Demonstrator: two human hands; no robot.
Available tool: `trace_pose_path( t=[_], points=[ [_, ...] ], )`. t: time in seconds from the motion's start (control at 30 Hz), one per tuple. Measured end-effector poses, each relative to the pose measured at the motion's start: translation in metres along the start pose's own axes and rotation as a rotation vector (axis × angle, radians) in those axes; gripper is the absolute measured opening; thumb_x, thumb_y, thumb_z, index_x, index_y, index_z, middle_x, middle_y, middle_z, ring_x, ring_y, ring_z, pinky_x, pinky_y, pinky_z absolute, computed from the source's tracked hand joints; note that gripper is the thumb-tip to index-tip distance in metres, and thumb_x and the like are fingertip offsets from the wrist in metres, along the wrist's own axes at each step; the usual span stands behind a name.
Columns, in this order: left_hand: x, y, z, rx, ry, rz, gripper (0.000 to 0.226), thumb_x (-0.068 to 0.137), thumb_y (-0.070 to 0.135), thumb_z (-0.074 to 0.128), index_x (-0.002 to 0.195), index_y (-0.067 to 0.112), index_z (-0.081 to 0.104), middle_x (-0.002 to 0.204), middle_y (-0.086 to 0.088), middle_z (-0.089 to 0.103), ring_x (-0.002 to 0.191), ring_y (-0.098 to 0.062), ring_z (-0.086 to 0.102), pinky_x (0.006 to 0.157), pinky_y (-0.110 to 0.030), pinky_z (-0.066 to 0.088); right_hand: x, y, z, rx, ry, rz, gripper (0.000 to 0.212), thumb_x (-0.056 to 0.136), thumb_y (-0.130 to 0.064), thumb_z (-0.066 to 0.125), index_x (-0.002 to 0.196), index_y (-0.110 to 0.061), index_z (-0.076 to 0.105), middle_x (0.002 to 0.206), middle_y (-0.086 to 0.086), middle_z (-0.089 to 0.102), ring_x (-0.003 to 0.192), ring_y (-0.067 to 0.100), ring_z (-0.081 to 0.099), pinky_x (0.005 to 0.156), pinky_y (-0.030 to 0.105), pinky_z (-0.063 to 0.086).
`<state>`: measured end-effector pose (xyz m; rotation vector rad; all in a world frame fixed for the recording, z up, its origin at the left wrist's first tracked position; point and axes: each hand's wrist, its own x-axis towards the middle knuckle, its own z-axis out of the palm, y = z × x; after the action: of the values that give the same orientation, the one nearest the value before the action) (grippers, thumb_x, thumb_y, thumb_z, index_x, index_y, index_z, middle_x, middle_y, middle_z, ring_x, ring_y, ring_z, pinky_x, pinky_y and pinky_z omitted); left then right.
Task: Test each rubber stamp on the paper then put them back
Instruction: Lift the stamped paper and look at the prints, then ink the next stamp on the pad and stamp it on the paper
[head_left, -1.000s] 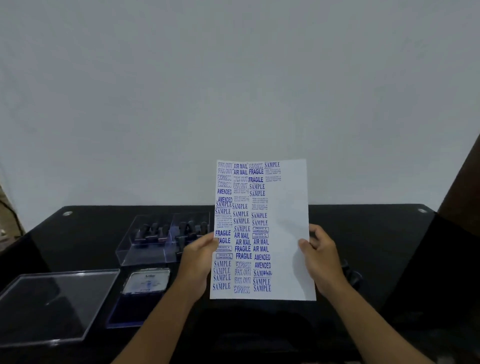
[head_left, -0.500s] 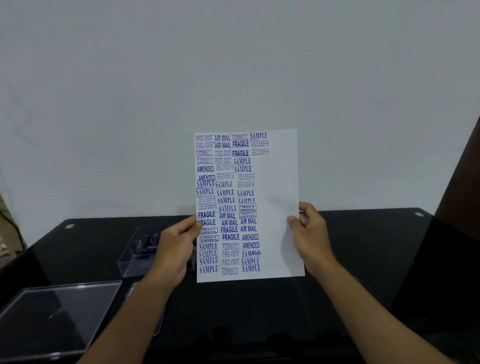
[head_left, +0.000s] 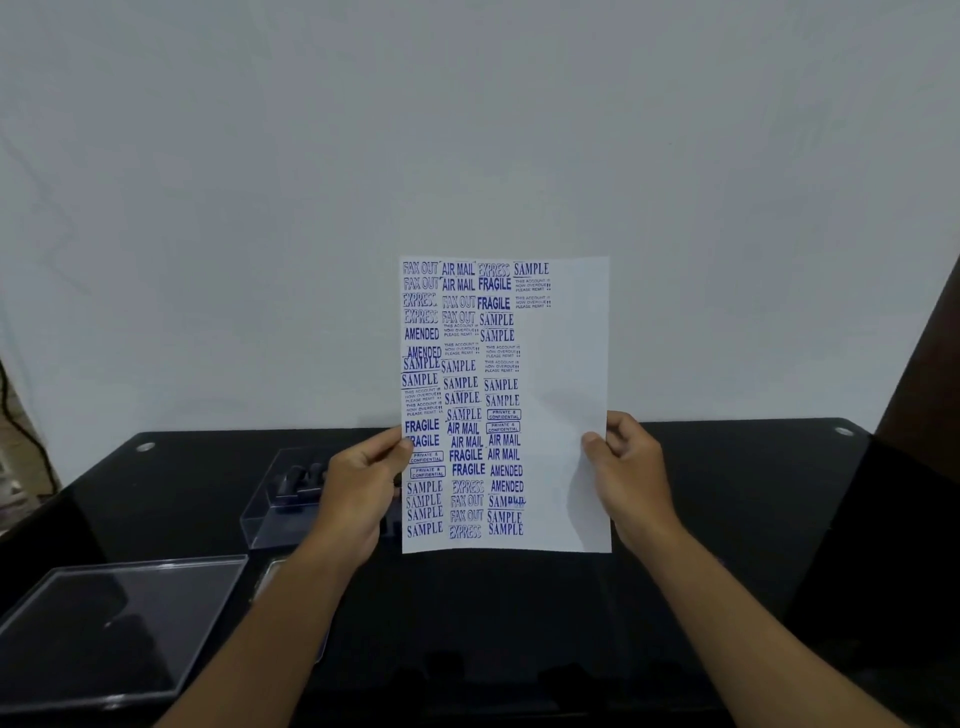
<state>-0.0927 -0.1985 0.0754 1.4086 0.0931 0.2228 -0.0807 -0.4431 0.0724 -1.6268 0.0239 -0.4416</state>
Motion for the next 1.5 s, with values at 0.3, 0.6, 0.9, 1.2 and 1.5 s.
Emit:
trace_pose_path(
  t=[0.3,0.6,0.9,1.2,1.5],
  points=[
    [0.001,-0.042,-0.009,0.146,0.101,-0.024,0.023,0.086,0.004,0.068,0.107,0.012,0.068,0.093,-0.002,0.073,0.082,-0.013,0.070,0.060,-0.018,0.053,-0.009,0.042,-0.009,-0.130,-0.029,0.147,0.016,0.092,-0.008,0.060,0.092,-0.022,0.068,0.089,-0.006,0.074,0.087,0.016,0.070,0.085,0.041,0.056],
    [-0.009,-0.116,-0.021,0.632,0.092,-0.080,0.018,0.078,0.014,0.079,0.095,0.011,0.073,0.084,-0.001,0.073,0.072,-0.007,0.065,0.063,-0.016,0.048,-0.032,0.104,-0.013,-0.494,-0.095,0.264,0.008,0.085,-0.010,0.069,0.088,-0.017,0.069,0.086,-0.005,0.071,0.086,0.015,0.067,0.081,0.032,0.052],
    [-0.013,-0.142,-0.018,0.812,0.057,-0.056,0.018,0.076,0.017,0.078,0.093,0.012,0.074,0.067,0.012,0.064,0.064,0.004,0.059,0.060,-0.007,0.040,-0.036,0.138,-0.012,-0.708,-0.071,0.311,0.012,0.081,-0.020,0.067,0.080,-0.030,0.060,0.083,-0.010,0.068,0.095,0.022,0.061,0.094,0.042,0.044],
    [-0.007,-0.155,-0.020,0.849,0.075,-0.054,0.033,0.075,0.022,0.081,0.103,0.011,0.068,0.086,0.004,0.065,0.075,-0.006,0.059,0.060,-0.009,0.035,-0.033,0.156,-0.012,-0.831,-0.097,0.284,0.030,0.083,-0.026,0.062,0.112,-0.025,0.068,0.124,0.003,0.056,0.116,0.027,0.048,0.097,0.042,0.034],
    [-0.001,-0.146,-0.024,0.910,0.018,0.016,0.014,0.094,0.022,0.057,0.100,0.014,0.067,0.093,0.002,0.068,0.079,-0.007,0.058,0.069,-0.017,0.038,-0.040,0.135,0.002,-0.812,-0.031,0.236,0.031,0.085,-0.041,0.058,0.113,-0.027,0.059,0.120,-0.002,0.050,0.117,0.020,0.043,0.101,0.040,0.027]
  ],
)
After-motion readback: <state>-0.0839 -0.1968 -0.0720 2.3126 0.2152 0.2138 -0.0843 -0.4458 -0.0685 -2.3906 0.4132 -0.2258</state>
